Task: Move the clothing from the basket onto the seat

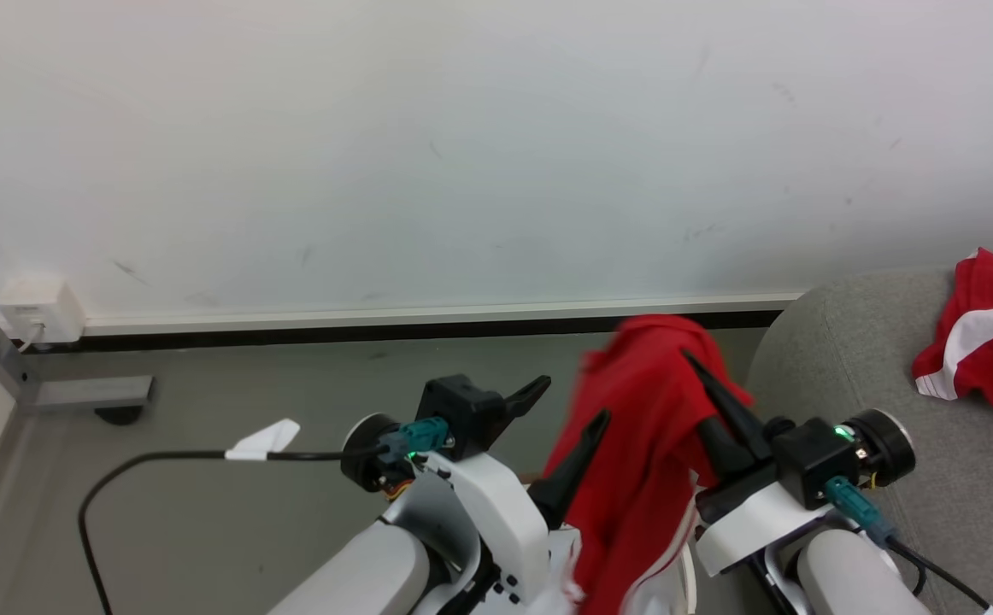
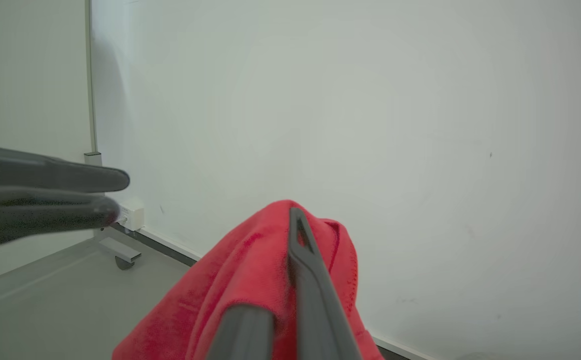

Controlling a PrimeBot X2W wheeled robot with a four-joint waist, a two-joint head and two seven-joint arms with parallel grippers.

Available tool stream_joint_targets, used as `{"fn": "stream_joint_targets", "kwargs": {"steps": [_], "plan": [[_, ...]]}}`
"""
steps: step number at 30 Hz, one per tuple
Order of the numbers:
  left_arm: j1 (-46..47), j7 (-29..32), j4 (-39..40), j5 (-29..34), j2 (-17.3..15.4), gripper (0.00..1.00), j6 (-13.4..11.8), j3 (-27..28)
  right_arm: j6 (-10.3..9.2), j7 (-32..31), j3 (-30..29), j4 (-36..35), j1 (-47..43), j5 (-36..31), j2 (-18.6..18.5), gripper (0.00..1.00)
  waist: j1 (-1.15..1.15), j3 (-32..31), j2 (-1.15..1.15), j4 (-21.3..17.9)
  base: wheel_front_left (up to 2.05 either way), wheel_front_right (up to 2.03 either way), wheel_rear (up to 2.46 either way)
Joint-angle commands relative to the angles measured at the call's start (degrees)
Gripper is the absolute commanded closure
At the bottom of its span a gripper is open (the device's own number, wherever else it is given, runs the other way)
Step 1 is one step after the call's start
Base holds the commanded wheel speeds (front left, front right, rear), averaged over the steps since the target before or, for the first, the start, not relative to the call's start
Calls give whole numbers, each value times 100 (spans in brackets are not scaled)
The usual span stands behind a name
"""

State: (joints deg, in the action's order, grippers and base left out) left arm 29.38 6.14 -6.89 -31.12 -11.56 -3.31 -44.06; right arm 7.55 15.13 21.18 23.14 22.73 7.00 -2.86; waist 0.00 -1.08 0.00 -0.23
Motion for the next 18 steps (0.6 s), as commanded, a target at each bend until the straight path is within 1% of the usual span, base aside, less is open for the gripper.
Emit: {"fn": "stream_joint_targets", "kwargs": {"steps": [1, 9, 18], "plan": [[-64, -44, -35, 94, -42, 0, 4, -11, -13, 3, -93, -61, -50, 28, -7, 100, 0, 3, 0, -4, 0, 0, 0], [-229, -375, -217, 285, -127, 0, 68, -211, -13, 3, -603, -186, -84, 23, -5, 100, 0, 26, 0, -13, 0, 0, 0], [-300, -631, -458, 355, -67, 0, 112, -346, -13, 2, -952, -282, -9, -26, -5, 100, 0, 36, 0, -96, 0, 0, 0]]}}
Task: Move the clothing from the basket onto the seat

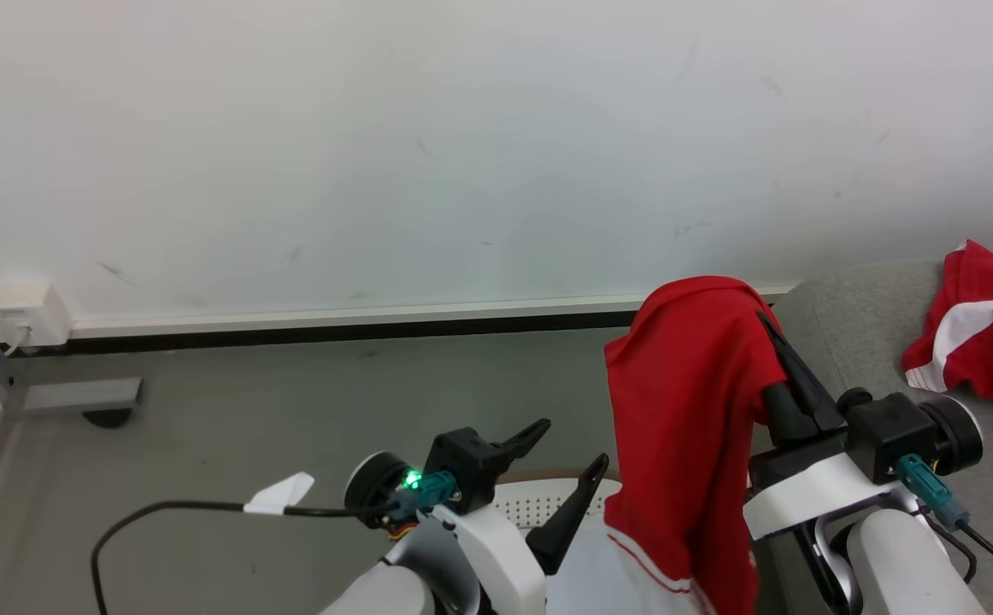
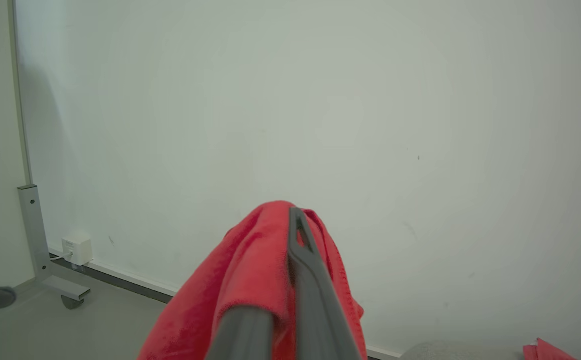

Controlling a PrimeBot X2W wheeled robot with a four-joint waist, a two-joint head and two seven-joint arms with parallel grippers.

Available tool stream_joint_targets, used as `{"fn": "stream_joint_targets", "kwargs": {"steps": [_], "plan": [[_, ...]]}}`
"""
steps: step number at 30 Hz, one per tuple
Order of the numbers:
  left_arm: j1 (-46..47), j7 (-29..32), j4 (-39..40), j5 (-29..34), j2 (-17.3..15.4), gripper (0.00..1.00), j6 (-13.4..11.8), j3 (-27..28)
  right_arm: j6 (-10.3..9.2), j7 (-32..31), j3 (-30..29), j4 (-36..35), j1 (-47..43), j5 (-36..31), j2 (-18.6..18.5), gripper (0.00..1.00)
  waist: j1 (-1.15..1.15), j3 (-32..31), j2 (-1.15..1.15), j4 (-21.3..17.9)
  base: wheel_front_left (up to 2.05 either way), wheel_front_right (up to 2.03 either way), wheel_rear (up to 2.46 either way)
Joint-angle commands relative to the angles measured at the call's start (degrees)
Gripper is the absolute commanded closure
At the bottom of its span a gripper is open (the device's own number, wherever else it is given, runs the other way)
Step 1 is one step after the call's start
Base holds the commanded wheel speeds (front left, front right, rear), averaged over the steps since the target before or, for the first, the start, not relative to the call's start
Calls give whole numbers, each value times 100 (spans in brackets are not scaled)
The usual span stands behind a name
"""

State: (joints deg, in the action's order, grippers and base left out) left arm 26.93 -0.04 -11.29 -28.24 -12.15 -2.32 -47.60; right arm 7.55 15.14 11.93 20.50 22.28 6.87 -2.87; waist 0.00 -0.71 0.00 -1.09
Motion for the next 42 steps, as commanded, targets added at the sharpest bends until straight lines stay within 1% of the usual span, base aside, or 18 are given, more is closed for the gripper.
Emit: {"fn": "stream_joint_targets", "kwargs": {"steps": [1, 6, 10, 17, 23, 29, 33, 37, 40, 42], "plan": [[-51, -34, -36, 65, -4, 0, 15, 0, -13, 1, -41, -24, 41, -18, -4, 100, 0, 0, 0, -24, 0, 0, 0], [-13, -79, -89, 27, 13, 0, 17, -5, -13, 1, -91, -75, 53, 4, -5, 100, 0, 7, 0, -132, 0, 0, 0], [-22, -106, -107, -13, 5, 0, 7, -4, -13, 1, -108, -115, 73, 12, -7, 100, 0, 26, 0, -312, 0, 0, 0], [-40, -169, -119, -59, 24, 0, -4, -13, -13, 1, -205, -182, 85, -27, -7, 100, 0, 91, 0, -804, 0, 0, 0], [-33, -230, -111, -62, 61, 0, -12, -43, -13, 1, -425, -306, 37, -88, -6, 100, 0, 154, 0, -1242, 0, 0, 0], [-2, -287, -114, -70, 103, 0, -1, -88, -13, 1, -669, -435, -47, -155, -5, 100, 0, 204, 0, -1550, 0, 0, 0], [6, -325, -136, -70, 125, 0, -6, -115, -13, 1, -752, -478, -103, -156, -5, 100, 0, 225, 0, -1639, 0, 0, 0], [55, -323, -107, -73, 136, 0, 13, -148, -13, 0, -859, -495, -81, -58, -6, 100, 0, 321, 0, -1616, 0, 0, 0], [137, -308, -42, -40, 79, 0, 31, -143, -13, -37, -929, -475, 97, 195, -2, 100, 0, 576, 0, -1520, 0, 0, 0], [174, -304, -14, -29, 15, 0, 60, -132, -13, -101, -964, -446, 311, 244, -4, 100, 0, 771, 0, -1444, 0, 0, 0]]}}
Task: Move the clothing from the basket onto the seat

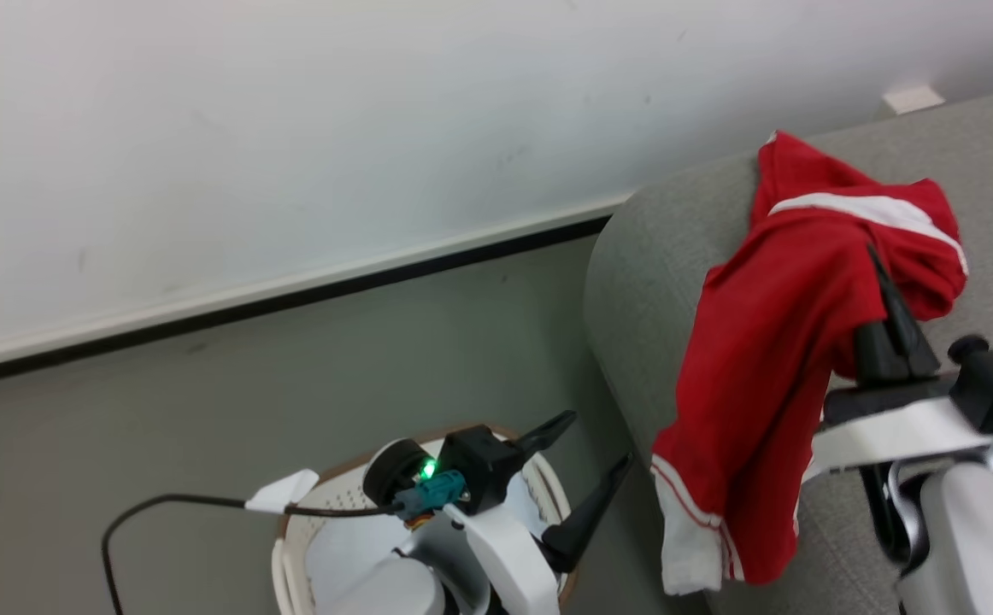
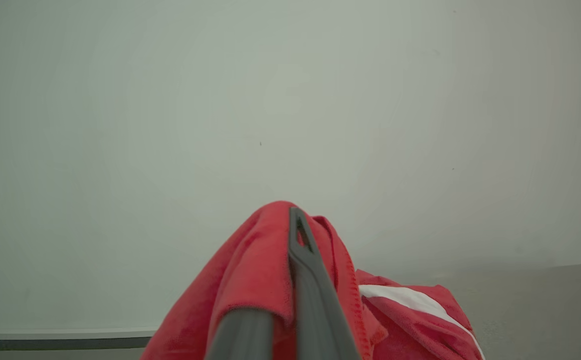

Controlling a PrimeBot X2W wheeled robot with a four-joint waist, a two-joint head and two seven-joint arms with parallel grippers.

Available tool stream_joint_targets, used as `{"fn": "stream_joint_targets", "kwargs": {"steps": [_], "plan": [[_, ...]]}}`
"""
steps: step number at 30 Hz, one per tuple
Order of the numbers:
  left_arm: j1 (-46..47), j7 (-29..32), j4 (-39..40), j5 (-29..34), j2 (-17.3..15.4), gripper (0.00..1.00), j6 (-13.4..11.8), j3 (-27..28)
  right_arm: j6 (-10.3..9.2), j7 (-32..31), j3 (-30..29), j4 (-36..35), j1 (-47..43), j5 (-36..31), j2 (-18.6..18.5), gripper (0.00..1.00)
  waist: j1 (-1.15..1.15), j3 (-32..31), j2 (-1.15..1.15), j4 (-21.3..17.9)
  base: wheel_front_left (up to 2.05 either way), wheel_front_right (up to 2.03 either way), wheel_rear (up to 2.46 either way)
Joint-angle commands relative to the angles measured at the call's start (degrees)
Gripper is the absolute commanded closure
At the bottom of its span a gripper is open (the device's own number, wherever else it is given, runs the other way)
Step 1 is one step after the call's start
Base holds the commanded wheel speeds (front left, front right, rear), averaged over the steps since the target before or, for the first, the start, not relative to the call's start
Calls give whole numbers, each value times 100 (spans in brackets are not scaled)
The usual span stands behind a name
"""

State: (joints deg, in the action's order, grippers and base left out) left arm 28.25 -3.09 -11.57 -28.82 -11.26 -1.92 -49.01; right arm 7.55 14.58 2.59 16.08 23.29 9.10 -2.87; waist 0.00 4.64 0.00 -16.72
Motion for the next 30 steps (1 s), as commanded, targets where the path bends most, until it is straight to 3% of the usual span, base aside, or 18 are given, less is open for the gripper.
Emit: {"fn": "stream_joint_targets", "kwargs": {"steps": [1, 6, 11, 16, 17, 19, 20, 26, 30], "plan": [[76, -5, 24, 41, -112, 0, 47, 16, -13, -88, -33, 22, 335, 62, -3, 100, 0, 325, 0, 161, 0, 0, 0], [253, -64, 100, 73, -297, 0, 140, 84, -13, -505, -251, 82, 1341, 146, -5, 100, 0, 827, 0, 424, 0, 0, 0], [485, -130, 131, 89, -415, 0, 238, 181, -13, -1202, -957, 349, 2770, 171, -88, 100, 0, 1244, 0, 713, 0, 0, 0], [662, -209, 140, 46, -471, 0, 299, 280, -13, -1642, -1860, 493, 3888, -295, -340, 100, 0, 1562, 0, 940, 0, 0, 0], [740, -247, 146, 29, -499, 0, 328, 314, -13, -1816, -2322, 549, 4328, -667, -509, 100, 0, 1707, 0, 1043, 0, 0, 0], [774, -264, 141, 18, -518, 0, 348, 329, -13, -1883, -2520, 572, 4485, -908, -627, 100, 0, 1772, 0, 1088, 0, 0, 0], [841, -298, 140, 15, -537, 0, 370, 351, -13, -1999, -2932, 582, 4792, -1316, -844, 100, 0, 1893, 0, 1168, 0, 0, 0], [917, -384, 130, -21, -596, 0, 427, 394, -13, -2130, -3977, 644, 4729, -2192, -1193, 100, 0, 2134, 0, 1250, 0, 0, 0], [923, -375, 127, -27, -626, 0, 426, 380, -13, -1966, -4500, 822, 4333, -2359, -1117, 100, 0, 2206, 0, 1212, 0, 0, 0]]}}
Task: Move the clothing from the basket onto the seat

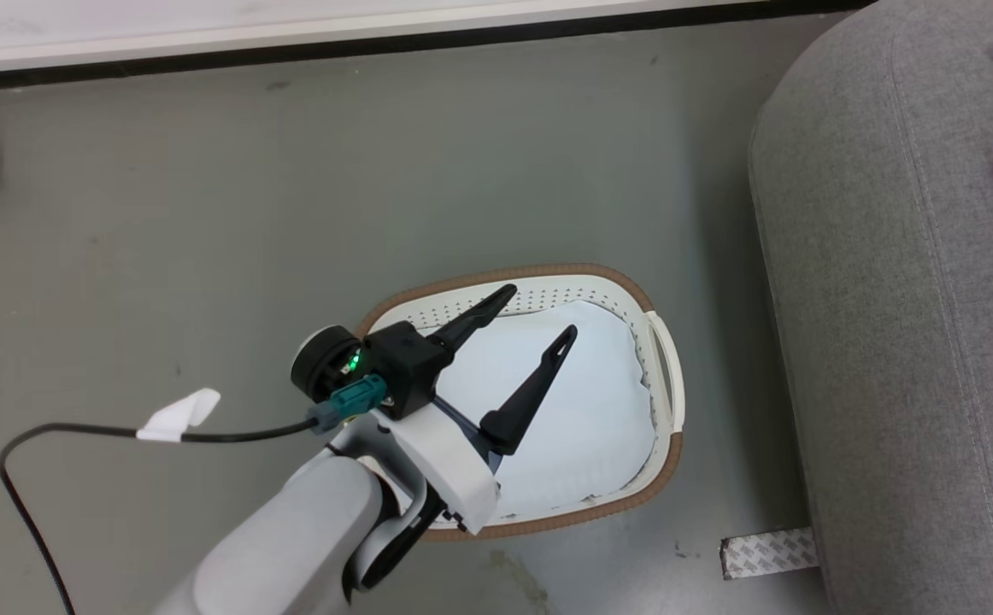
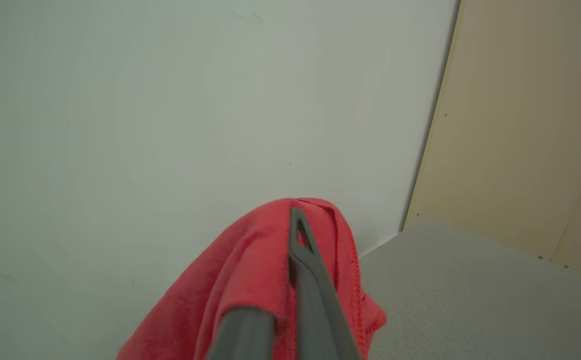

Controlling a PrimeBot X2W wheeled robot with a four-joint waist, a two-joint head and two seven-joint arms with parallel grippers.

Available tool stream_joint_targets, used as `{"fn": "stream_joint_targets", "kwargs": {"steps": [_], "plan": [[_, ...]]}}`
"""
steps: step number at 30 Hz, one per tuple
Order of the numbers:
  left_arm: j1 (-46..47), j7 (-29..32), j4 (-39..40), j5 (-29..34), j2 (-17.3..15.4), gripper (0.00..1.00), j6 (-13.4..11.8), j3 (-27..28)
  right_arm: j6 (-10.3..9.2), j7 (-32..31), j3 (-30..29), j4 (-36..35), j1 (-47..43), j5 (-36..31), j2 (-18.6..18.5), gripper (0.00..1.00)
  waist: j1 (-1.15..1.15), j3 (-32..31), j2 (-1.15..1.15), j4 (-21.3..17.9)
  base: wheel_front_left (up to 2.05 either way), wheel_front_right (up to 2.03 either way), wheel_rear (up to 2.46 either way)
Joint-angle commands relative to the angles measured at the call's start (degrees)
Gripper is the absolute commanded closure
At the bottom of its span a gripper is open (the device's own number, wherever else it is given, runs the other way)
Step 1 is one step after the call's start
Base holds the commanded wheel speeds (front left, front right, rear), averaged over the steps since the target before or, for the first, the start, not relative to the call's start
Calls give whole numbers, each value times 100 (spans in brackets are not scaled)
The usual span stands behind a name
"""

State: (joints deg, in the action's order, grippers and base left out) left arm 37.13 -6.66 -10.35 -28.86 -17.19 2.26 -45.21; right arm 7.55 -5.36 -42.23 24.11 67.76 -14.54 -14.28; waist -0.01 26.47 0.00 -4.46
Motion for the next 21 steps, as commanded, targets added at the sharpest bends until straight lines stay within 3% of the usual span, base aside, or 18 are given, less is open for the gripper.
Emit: {"fn": "stream_joint_targets", "kwargs": {"steps": [1, 6, 8, 9, 13, 21], "plan": [[28, -15, -4, -38, -38, 0, 8, -5, -13, 132, -198, 100, -263, -52, 84, 100, 1, 35, 0, -28, 0, 0, 0], [-73, 0, -57, -44, -113, 0, 4, -43, -13, 657, -1032, 607, -976, -242, 452, 96, 1, 46, 0, -115, 0, 0, 0], [-127, -32, -77, -53, -149, 0, -10, -47, -13, 822, -1296, 833, -1227, -204, 632, 54, 1, 20, 0, -159, 0, 0, 0], [-147, -50, -85, -55, -160, 0, -6, -43, -13, 932, -1374, 932, -1385, -236, 688, 0, 1, -5, 0, -175, 0, 0, 0], [-264, -150, -133, -101, -194, 0, -24, -30, -13, 1364, -1468, 1281, -1792, -70, 894, 0, 1, -166, 0, -199, 0, 0, 0], [-728, -755, -170, -249, -275, 0, -30, 218, -13, 1991, -296, 1518, -2622, 287, 1095, 0, 1, -729, 0, -290, 0, 0, 0]]}}
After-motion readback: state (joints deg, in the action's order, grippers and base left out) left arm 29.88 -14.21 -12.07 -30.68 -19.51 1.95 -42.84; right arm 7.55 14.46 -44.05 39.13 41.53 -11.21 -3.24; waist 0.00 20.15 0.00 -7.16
